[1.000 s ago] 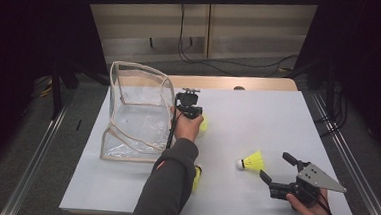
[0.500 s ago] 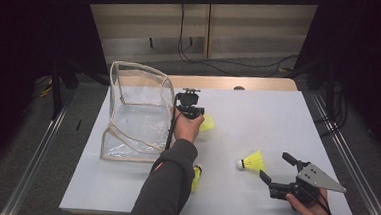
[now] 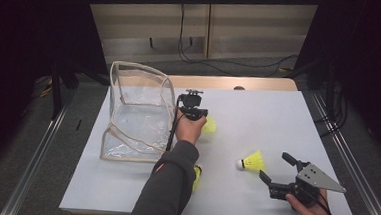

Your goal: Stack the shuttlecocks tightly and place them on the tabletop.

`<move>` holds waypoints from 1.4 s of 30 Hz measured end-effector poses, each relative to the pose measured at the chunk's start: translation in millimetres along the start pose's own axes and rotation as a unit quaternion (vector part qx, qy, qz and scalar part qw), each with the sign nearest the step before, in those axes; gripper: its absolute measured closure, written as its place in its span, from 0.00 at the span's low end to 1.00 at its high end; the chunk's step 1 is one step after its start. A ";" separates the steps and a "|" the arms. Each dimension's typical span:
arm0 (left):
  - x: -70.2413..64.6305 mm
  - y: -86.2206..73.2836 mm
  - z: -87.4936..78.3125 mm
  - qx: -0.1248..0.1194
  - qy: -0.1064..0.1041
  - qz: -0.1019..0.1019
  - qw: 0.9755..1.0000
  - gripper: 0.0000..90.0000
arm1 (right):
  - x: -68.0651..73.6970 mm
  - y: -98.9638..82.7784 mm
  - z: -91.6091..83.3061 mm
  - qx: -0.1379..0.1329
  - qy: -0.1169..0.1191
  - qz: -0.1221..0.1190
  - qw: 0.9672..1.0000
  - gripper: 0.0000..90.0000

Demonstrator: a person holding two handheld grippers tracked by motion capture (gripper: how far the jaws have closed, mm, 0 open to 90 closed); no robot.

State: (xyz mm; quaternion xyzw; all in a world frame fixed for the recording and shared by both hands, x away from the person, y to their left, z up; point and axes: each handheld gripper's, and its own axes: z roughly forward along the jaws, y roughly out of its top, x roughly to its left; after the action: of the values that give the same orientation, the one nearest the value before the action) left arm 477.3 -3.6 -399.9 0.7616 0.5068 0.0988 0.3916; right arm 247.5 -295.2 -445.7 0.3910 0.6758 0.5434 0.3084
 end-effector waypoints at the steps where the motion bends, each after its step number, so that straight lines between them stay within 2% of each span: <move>1: -0.3 -0.1 0.2 0.001 -0.001 0.001 1.000 1.00 | -0.1 -0.1 0.1 0.000 0.000 -0.001 1.000 0.04; 8: -3.1 -1.0 2.2 0.005 -0.008 0.007 1.000 1.00 | 0.0 -0.2 0.2 0.001 0.001 0.000 1.000 0.04; 19: -4.6 -1.9 3.7 0.000 -0.005 0.007 1.000 0.98 | 0.3 -0.2 0.6 0.001 0.001 -0.003 1.000 0.04; 28: -12.8 -5.2 10.6 0.007 -0.010 0.021 1.000 0.95 | 0.7 -0.1 0.5 0.002 0.002 -0.002 1.000 0.04; 35: -13.1 -7.2 16.2 0.015 -0.003 0.026 1.000 0.95 | 0.3 -0.2 0.5 0.001 0.002 -0.003 1.000 0.04; 42: -11.7 -8.9 18.6 0.017 -0.002 0.020 1.000 0.96 | 0.1 -0.2 0.4 0.001 0.003 -0.003 1.000 0.04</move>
State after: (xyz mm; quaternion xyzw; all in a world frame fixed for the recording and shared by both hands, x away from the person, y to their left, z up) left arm 475.8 -21.2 -415.7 0.7784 0.4925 0.0964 0.3772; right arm 247.8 -294.9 -445.9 0.3880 0.6784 0.5427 0.3077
